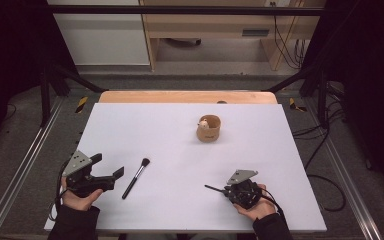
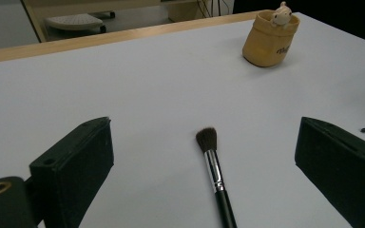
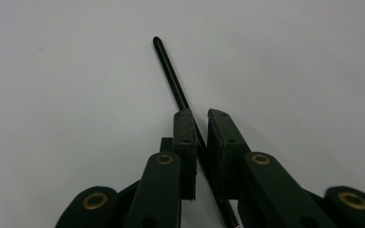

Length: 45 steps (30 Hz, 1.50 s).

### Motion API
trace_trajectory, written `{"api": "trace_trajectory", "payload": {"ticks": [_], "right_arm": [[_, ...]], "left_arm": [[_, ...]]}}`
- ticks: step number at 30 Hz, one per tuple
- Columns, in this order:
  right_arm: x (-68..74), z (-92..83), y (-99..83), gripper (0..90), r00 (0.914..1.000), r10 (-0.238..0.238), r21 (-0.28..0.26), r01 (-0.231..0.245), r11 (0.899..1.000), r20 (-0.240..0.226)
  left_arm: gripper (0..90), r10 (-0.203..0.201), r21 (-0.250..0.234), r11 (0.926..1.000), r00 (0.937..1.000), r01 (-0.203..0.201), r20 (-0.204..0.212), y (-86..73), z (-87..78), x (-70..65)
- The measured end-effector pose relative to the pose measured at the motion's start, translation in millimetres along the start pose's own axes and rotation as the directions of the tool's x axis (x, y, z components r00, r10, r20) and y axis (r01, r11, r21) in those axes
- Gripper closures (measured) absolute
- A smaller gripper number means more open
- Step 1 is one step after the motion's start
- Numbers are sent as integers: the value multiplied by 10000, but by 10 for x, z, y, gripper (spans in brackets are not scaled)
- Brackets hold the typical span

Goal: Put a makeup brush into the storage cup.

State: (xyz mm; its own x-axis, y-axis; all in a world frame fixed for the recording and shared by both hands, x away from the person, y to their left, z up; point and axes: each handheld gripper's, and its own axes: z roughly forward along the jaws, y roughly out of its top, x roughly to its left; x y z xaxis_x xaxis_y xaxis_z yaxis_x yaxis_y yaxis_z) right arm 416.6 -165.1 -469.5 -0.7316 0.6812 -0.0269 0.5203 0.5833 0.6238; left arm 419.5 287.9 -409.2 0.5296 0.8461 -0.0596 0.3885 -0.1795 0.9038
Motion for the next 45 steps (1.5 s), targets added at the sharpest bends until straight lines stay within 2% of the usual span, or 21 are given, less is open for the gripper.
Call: {"api": "trace_trajectory", "payload": {"ticks": [5,11,17,18,19,21,22,23,25,28,30,33,36,41,44,45], "right_arm": [[4,-4,1,846,9999,-92,-54,92,9999,42],[-15,-14,2,854,9993,167,95,-171,9998,342],[-18,-12,2,849,9993,256,66,-258,9996,289],[-13,-13,3,841,9992,277,52,-279,9996,281],[-12,-25,12,768,9991,342,-147,-338,9993,254],[-24,-42,20,750,9993,278,-182,-274,9995,252],[-37,-102,51,710,9990,333,-304,-324,9990,310],[-37,-102,51,710,9990,333,-304,-324,9990,310],[-86,-208,134,654,9990,358,-413,-346,9985,280],[-108,-260,208,635,9987,474,-376,-468,9982,168],[-111,-304,313,625,9993,365,-118,-365,9993,62],[-116,-302,376,621,9995,323,167,-323,9993,-27],[-126,-265,451,619,9997,208,867,-194,9960,-149],[-93,-143,501,640,9995,-109,1938,166,9809,-305],[-82,-47,495,663,9986,-363,2507,448,9670,-388],[-80,-17,490,687,9983,-393,2772,495,9595,-423]], "left_arm": [[49,-6,1,10000,10000,6,1,-1,0,3],[49,-1,2,10000,10000,1,4,-1,1,2],[49,10,12,10000,10000,-10,0,-2,2,1],[49,13,13,10000,10000,-13,5,-2,2,0],[49,13,11,10000,10000,-13,7,-2,2,1],[49,10,10,10000,10000,-10,-9,-2,1,4],[49,-10,7,10000,10000,10,-6,-2,2,6],[49,-26,2,10000,10000,26,-19,-2,1,6],[49,-16,-14,10000,10000,16,-16,0,-2,5],[49,-29,-28,10000,10000,29,-14,2,-6,4],[49,-23,-13,10000,10000,23,-21,0,-3,8],[49,-21,10,10000,10000,21,-12,0,-2,11],[49,-13,-21,10000,10000,13,17,5,-10,7],[49,24,47,10000,10000,-25,30,3,-2,4],[49,23,57,10000,10000,-23,49,3,2,-3],[49,29,61,10000,10000,-29,48,2,3,-4]]}}
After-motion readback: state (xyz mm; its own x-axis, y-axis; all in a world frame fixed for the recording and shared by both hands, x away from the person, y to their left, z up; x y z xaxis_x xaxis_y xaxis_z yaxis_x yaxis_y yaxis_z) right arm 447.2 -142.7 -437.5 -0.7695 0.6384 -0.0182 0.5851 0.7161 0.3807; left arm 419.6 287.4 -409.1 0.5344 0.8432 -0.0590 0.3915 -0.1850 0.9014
